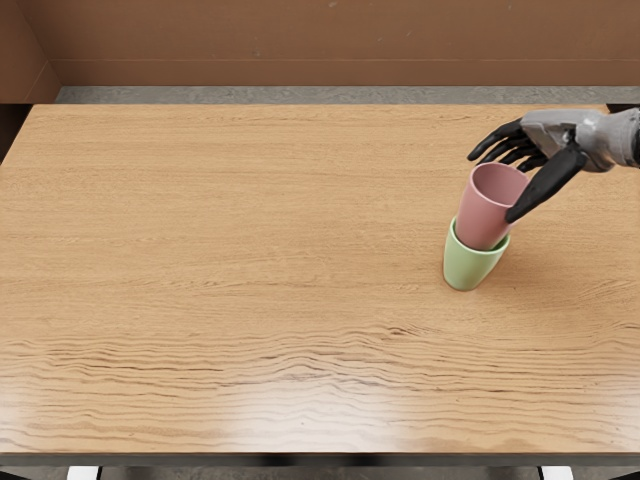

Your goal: Pick up cup and place in cup with right hand

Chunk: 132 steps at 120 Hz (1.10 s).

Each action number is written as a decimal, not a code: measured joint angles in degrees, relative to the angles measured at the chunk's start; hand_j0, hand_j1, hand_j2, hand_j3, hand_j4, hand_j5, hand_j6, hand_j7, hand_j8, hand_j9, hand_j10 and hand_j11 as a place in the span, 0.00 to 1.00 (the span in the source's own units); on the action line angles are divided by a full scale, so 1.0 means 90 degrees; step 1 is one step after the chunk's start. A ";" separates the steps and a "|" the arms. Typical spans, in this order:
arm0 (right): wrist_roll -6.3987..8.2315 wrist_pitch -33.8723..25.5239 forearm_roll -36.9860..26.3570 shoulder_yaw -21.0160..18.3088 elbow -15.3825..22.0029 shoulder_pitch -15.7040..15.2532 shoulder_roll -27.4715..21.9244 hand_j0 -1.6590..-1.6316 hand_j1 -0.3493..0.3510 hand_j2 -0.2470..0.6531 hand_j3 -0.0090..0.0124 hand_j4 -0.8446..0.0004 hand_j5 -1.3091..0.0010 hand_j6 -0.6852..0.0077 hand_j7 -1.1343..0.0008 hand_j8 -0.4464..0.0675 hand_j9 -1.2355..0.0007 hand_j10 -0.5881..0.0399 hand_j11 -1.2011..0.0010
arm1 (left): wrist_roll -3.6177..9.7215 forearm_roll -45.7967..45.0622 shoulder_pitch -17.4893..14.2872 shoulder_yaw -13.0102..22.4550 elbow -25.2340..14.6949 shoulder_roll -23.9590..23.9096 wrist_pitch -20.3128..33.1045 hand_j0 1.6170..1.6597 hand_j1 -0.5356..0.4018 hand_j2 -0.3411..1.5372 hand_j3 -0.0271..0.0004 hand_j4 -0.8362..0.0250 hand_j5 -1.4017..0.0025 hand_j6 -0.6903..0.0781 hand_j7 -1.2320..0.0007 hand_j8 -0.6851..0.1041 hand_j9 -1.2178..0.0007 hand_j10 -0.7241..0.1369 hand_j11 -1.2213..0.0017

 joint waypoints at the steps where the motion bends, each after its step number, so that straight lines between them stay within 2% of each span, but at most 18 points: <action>1: 0.0000 -0.0010 -0.0007 -0.0005 0.0000 -0.0003 0.0006 0.05 0.63 0.38 0.42 0.50 0.58 0.45 0.52 0.26 0.55 0.31 0.54 | 0.0000 0.0000 0.0000 0.0000 0.0000 0.0000 0.0000 0.96 0.94 0.18 0.98 0.97 1.00 0.90 1.00 0.87 1.00 0.84 1.00; 30: 0.0000 -0.0122 -0.0076 -0.0049 -0.0006 -0.0147 0.0076 0.05 0.62 0.37 0.42 0.51 0.59 0.46 0.52 0.25 0.56 0.30 0.55 | 0.0000 0.0000 0.0000 0.0000 0.0000 0.0000 0.0000 0.96 0.94 0.18 0.98 0.97 1.00 0.90 1.00 0.87 1.00 0.84 1.00; 34: 0.0000 -0.0125 -0.0078 -0.0050 -0.0007 -0.0154 0.0084 0.05 0.58 0.35 0.42 0.55 0.62 0.49 0.56 0.28 0.60 0.35 0.59 | 0.0000 0.0000 0.0000 0.0000 0.0000 0.0000 0.0000 0.96 0.94 0.18 0.98 0.97 1.00 0.90 1.00 0.87 1.00 0.84 1.00; 46: 0.0000 -0.0132 -0.0061 -0.0049 -0.0015 -0.0165 0.0156 0.04 0.37 0.32 0.42 0.71 0.76 0.67 0.72 0.49 0.74 0.56 0.74 | 0.0000 0.0000 0.0000 0.0000 0.0000 0.0000 0.0000 0.96 0.94 0.18 0.98 0.97 1.00 0.90 1.00 0.87 1.00 0.84 1.00; 58: 0.0000 -0.0134 -0.0045 -0.0050 -0.0025 -0.0170 0.0192 0.04 0.24 0.30 0.42 0.81 0.85 0.78 0.82 0.62 0.84 0.69 0.83 | 0.0000 0.0000 0.0000 0.0000 0.0001 0.0000 0.0000 0.96 0.94 0.18 0.98 0.97 1.00 0.90 1.00 0.87 1.00 0.84 1.00; 75: 0.0000 -0.0130 -0.0004 -0.0046 -0.0088 -0.0171 0.0236 0.04 0.13 0.29 0.42 0.90 0.92 0.87 0.91 0.73 0.91 0.80 0.91 | 0.0000 0.0000 0.0000 0.0000 0.0000 0.0000 0.0000 0.96 0.94 0.18 0.98 0.97 1.00 0.90 1.00 0.87 1.00 0.84 1.00; 97: 0.0000 0.0013 0.0681 0.0051 -0.0486 -0.0077 0.0468 0.04 0.05 0.28 0.42 0.96 0.97 0.94 0.96 0.81 0.96 0.88 0.96 | 0.0000 0.0000 0.0000 0.0000 0.0000 0.0000 0.0000 0.96 0.94 0.18 0.98 0.97 1.00 0.90 1.00 0.87 1.00 0.84 1.00; 132: 0.0000 0.1701 0.2138 0.0650 -0.0684 -0.0062 0.0701 0.04 0.01 0.28 0.42 0.99 0.99 0.97 0.99 0.85 0.99 0.92 0.99 | 0.0000 0.0000 0.0000 0.0000 0.0000 0.0000 0.0000 0.96 0.94 0.18 0.98 0.97 1.00 0.90 1.00 0.87 1.00 0.84 1.00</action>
